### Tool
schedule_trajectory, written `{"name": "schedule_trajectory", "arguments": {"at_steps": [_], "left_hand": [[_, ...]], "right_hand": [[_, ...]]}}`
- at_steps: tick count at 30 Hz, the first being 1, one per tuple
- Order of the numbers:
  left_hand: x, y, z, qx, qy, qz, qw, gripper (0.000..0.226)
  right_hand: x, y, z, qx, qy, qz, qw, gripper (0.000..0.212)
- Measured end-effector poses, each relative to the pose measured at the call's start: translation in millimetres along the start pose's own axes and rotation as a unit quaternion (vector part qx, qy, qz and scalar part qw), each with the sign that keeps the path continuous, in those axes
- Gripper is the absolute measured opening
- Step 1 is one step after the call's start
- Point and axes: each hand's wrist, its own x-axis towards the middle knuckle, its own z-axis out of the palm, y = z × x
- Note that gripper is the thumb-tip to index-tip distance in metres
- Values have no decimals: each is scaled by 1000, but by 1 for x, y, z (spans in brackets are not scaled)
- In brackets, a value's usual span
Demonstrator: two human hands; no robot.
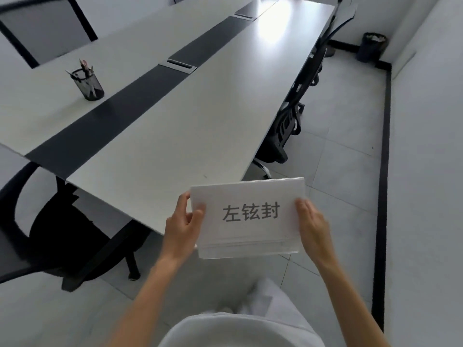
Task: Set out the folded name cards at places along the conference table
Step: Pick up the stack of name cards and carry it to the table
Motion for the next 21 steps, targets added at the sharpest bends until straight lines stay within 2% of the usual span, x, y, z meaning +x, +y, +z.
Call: {"name": "schedule_trajectory", "arguments": {"at_steps": [3, 8, 12, 16, 21], "left_hand": [[44, 4, 16, -3, 51, -24, 998, 65], [107, 5, 39, -34, 177, -81, 980, 63], [149, 14, 48, -49, 255, -124, 958, 50], [185, 10, 41, -64, 302, -154, 939, 59], [231, -6, 17, -62, 313, -164, 933, 61]], "right_hand": [[77, -1, 8, -11, -61, -35, 997, 44], [199, -12, 37, -9, -209, -81, 975, 25], [278, -29, 71, -17, -316, -110, 942, 27], [333, -48, 115, -4, -403, -125, 907, 31], [383, -57, 176, -18, -471, -131, 872, 49]]}}
